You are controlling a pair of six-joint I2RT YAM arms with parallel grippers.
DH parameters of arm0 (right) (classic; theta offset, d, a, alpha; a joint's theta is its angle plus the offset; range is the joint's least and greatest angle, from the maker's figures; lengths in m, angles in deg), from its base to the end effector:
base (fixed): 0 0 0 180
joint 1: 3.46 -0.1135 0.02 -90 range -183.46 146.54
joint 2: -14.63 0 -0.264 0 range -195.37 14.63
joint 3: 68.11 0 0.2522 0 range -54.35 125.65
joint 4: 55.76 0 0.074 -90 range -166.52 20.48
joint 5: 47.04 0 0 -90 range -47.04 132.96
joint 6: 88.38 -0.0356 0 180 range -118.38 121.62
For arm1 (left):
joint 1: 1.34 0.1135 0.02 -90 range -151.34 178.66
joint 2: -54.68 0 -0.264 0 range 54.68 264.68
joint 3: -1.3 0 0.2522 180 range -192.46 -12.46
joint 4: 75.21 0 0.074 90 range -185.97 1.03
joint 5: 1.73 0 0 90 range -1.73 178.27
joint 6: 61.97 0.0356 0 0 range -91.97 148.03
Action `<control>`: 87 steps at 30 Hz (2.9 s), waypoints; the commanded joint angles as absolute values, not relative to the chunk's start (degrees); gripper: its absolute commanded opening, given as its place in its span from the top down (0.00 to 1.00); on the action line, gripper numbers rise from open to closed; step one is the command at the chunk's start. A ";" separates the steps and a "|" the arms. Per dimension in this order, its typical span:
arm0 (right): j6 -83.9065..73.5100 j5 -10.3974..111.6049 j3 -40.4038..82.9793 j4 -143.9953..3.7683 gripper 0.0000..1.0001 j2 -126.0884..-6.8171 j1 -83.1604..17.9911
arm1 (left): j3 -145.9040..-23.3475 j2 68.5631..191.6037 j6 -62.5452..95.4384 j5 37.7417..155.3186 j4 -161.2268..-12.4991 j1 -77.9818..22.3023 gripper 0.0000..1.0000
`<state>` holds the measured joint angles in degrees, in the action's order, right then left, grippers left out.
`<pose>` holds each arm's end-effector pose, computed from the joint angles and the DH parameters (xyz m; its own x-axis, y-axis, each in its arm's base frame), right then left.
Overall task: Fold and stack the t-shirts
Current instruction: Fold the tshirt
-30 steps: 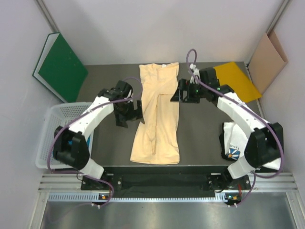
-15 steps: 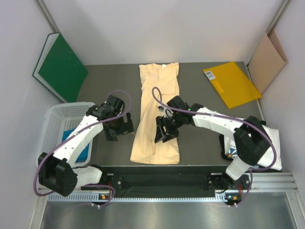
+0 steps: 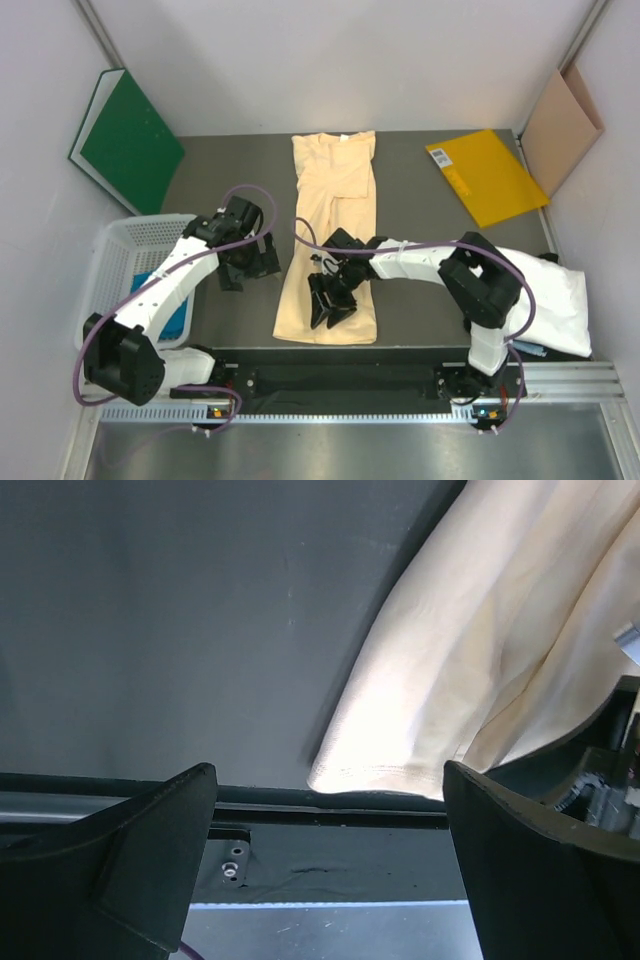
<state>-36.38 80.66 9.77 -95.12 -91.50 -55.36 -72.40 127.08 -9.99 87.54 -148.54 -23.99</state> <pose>0.2016 0.2923 0.1533 -0.9214 -0.3856 0.0480 -0.2527 0.6882 0.6801 0.2089 -0.0867 0.2666 -0.9265 -0.2807 -0.2505 -0.2402 0.9538 -0.1805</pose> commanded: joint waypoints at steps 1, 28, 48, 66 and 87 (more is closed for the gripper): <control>-37.14 81.72 12.63 -91.41 0.46 -94.44 -55.93 | -74.77 127.10 -9.68 85.72 -148.82 -23.93 0.01; -33.02 82.25 18.07 -101.67 0.52 -92.78 -56.02 | -73.80 128.33 -11.00 85.54 -147.94 -23.75 0.01; -29.50 80.23 21.94 -103.00 0.52 -99.01 -55.84 | -73.19 128.15 -12.40 84.75 -148.29 -23.67 0.01; -26.60 79.79 26.86 -102.91 0.66 -106.75 -55.31 | -73.36 129.56 -12.67 84.75 -147.85 -23.67 0.01; -23.52 78.47 26.08 -113.37 0.97 -95.50 -54.35 | -73.63 132.99 -12.75 85.90 -145.22 -23.75 0.01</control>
